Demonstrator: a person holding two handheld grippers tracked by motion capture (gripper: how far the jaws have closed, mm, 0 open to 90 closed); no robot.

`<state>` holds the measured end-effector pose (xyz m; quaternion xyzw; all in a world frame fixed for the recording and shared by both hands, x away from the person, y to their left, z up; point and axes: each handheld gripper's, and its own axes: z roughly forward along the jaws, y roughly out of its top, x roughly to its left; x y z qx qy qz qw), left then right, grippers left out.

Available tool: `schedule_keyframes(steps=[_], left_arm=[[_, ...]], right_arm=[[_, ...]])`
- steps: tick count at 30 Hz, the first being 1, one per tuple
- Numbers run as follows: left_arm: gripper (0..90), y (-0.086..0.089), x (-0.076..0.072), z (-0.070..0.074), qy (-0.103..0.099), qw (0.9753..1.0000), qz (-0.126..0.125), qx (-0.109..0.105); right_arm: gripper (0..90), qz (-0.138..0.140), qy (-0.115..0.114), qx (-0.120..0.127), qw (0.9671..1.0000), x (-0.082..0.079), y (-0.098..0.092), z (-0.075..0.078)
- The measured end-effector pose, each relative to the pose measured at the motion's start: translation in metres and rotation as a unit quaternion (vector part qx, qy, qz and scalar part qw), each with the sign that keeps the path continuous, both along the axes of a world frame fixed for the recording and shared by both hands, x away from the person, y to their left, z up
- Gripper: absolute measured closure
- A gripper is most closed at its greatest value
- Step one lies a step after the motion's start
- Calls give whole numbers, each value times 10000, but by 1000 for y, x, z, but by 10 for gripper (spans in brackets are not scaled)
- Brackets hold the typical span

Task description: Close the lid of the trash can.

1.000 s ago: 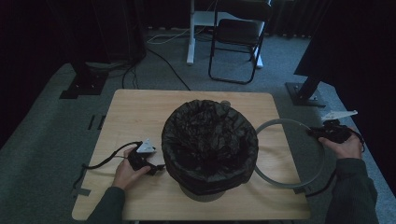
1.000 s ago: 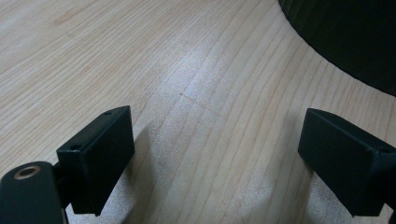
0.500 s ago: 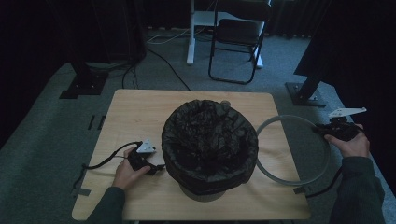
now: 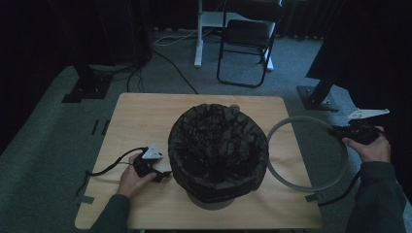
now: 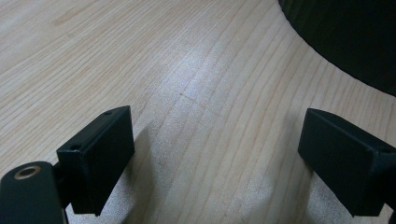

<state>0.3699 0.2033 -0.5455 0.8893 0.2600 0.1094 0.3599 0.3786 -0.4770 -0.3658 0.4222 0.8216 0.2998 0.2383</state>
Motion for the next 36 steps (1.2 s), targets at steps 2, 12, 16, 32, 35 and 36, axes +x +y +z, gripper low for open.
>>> schedule_keyframes(steps=[2, 12, 16, 32, 35, 36], left_arm=[[108, 0, 0, 0, -1, 10000, -1, 2], [108, 0, 0, 0, 0, 10000, 0, 1], [108, 0, 0, 0, 0, 10000, 0, 1], [108, 0, 0, 0, -1, 10000, -1, 1], [108, 0, 0, 0, 0, 10000, -2, 2], [108, 0, 0, 0, 0, 10000, 0, 1]], right_arm=[[792, 13, -20, 9, 10000, -1, 0, 3], [792, 78, -113, 39, 9999, -3, -2, 15], [792, 96, -157, 45, 9998, -4, -2, 22], [792, 209, -338, 137, 9991, -7, 0, 46], [792, 234, -366, 173, 9989, -7, -1, 50], [792, 236, -373, 177, 9989, -8, -1, 51]])
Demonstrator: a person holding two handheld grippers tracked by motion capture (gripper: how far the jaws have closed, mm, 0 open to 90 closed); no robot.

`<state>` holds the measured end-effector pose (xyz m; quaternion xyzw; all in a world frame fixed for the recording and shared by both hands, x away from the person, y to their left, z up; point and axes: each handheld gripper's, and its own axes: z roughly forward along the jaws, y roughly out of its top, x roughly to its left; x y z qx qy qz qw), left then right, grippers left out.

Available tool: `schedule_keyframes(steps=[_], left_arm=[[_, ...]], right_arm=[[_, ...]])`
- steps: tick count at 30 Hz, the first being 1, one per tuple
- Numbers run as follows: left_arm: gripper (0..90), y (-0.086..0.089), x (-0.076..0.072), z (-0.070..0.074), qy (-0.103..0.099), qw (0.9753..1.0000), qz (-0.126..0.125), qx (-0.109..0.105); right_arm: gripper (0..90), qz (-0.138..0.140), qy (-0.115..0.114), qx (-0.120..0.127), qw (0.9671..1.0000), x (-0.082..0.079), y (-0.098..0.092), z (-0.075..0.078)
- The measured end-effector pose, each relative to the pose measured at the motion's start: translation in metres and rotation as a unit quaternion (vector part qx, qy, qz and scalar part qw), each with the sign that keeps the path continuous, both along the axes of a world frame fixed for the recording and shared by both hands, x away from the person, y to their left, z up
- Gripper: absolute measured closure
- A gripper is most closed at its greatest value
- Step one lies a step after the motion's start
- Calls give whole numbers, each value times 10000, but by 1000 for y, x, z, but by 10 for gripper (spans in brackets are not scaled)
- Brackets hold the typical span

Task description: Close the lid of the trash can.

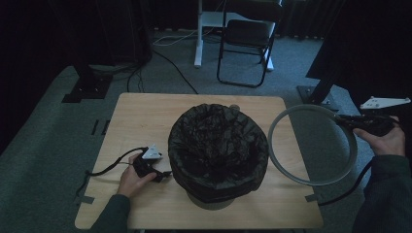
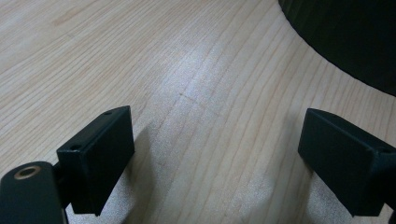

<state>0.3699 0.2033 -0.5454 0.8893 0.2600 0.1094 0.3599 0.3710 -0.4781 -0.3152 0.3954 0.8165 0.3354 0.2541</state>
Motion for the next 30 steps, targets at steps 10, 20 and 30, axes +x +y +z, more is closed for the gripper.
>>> schedule_keyframes(steps=[10, 20, 30], left_arm=[[108, 0, 0, 0, -1, 10000, 0, 0], [108, 0, 0, 0, -2, 10000, -1, 2], [108, 0, 0, 0, -2, 10000, 3, 1]], right_arm=[[793, 20, -79, 69, 9999, -4, -4, 11], [792, 85, -160, 77, 9998, -7, -4, 25], [792, 137, -261, 122, 9995, -10, -3, 38]])
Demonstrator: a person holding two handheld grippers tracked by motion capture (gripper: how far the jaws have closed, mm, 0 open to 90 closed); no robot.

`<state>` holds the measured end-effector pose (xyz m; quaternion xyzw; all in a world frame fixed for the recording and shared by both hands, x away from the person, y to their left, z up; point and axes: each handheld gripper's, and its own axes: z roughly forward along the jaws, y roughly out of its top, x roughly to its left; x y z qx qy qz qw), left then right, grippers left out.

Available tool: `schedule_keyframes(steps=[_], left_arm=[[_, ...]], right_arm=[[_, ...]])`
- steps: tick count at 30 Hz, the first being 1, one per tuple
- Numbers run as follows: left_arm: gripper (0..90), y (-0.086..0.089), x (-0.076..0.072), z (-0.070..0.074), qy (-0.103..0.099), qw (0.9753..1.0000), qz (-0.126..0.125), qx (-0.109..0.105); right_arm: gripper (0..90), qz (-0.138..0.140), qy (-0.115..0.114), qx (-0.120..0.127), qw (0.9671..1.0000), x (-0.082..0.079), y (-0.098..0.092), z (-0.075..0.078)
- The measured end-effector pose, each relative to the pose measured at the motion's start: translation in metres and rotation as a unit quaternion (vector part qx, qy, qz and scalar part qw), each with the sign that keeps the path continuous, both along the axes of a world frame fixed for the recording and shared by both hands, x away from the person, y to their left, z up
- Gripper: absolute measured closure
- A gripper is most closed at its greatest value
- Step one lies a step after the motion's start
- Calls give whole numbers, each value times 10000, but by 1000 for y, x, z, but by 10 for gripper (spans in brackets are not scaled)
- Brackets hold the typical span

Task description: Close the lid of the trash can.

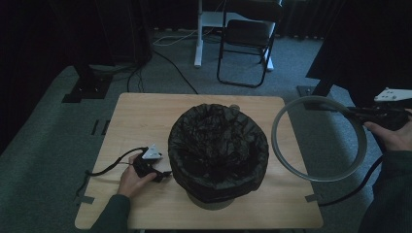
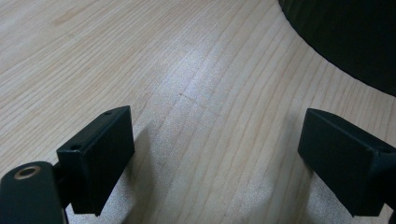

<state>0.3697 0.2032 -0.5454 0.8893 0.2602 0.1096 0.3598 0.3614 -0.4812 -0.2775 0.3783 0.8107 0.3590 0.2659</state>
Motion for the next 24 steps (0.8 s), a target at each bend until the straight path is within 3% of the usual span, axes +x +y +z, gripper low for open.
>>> schedule_keyframes(steps=[24], left_arm=[[108, 0, 0, 0, 0, 10000, 0, 1]], right_arm=[[792, 260, -47, -8, 9996, 5, 18, 22]])
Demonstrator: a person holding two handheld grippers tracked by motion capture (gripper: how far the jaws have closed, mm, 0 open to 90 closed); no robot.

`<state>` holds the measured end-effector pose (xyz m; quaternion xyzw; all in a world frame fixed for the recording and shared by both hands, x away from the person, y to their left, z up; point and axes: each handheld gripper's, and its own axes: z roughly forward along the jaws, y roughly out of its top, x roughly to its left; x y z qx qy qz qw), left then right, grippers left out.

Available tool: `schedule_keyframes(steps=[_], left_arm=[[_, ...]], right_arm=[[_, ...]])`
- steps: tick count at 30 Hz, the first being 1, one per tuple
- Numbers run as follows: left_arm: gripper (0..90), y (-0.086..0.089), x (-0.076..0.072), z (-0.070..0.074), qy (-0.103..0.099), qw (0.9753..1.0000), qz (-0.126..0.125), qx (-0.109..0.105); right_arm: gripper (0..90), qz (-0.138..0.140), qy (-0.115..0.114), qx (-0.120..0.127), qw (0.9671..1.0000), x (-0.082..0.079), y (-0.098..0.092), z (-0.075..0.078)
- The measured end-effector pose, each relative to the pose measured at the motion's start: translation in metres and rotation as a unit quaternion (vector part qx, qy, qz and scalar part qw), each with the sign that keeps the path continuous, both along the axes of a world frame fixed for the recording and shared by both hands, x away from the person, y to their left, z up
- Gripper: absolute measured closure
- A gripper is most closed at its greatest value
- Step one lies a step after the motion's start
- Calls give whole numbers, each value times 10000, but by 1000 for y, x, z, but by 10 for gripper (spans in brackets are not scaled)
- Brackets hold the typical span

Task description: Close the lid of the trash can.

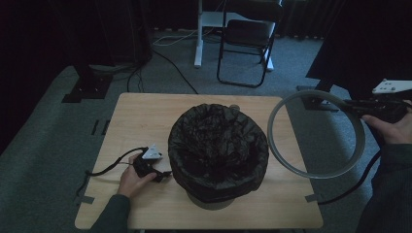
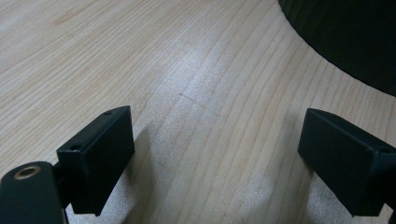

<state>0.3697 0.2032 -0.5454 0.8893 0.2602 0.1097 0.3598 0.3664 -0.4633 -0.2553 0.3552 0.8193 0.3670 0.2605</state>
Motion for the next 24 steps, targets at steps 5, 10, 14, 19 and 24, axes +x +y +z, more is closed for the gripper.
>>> schedule_keyframes(steps=[5, 10, 14, 19, 24], left_arm=[[108, 0, 0, 0, 1, 10000, 1, -1], [108, 0, 0, 0, 0, 10000, 0, -1], [108, 0, 0, 0, 1, 10000, 1, 2], [108, 0, 0, 0, 2, 10000, 2, 0], [108, 0, -1, 0, -10, 10000, 13, -11]], right_arm=[[792, 88, -3, -9, 10000, 2, 6, 3], [792, 126, 5, -36, 9999, 4, 9, 5], [792, 144, 15, -58, 9999, 3, 9, 8], [793, 142, 9, -74, 9999, 1, 7, 13], [793, 161, -6, -64, 9998, -2, 5, 16]])
